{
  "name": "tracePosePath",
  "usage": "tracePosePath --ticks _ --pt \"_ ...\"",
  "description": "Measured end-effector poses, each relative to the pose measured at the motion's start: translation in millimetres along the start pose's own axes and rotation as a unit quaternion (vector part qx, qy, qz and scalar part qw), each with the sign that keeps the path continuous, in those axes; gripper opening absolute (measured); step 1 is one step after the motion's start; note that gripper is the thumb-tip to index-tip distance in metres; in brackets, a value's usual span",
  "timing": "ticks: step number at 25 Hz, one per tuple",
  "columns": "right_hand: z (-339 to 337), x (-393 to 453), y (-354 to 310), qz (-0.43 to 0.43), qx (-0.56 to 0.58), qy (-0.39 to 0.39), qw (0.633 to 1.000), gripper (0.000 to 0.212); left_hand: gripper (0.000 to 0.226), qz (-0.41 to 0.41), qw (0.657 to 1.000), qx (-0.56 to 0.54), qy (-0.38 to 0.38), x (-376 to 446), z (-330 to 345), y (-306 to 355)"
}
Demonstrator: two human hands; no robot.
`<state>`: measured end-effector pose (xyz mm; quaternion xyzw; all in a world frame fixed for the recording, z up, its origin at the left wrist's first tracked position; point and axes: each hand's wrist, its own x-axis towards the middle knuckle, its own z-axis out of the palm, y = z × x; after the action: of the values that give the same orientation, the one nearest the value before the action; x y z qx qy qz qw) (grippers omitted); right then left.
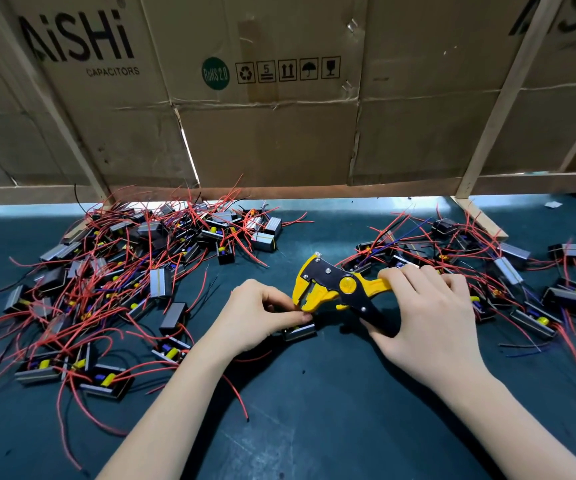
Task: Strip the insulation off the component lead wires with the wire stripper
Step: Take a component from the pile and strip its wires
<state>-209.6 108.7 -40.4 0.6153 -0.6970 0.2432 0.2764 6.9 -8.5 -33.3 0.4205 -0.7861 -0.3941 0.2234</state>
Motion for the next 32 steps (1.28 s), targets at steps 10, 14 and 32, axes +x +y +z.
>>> tracePosePath --ticks 10,14,32 --pt "-4 4 1 -0.030 -0.011 0.036 0.999 0.038 0.008 -0.013 0.999 -0.024 -0.040 0 -11 -3" --pt "-6 6 -3 -0.049 -0.026 0.062 0.997 0.042 0.012 -0.016 0.998 -0.031 -0.046 1 -9 -5" --pt "0 5 4 0.028 -0.063 0.057 0.996 0.047 0.010 0.013 0.996 -0.051 -0.071 1 -9 -5"
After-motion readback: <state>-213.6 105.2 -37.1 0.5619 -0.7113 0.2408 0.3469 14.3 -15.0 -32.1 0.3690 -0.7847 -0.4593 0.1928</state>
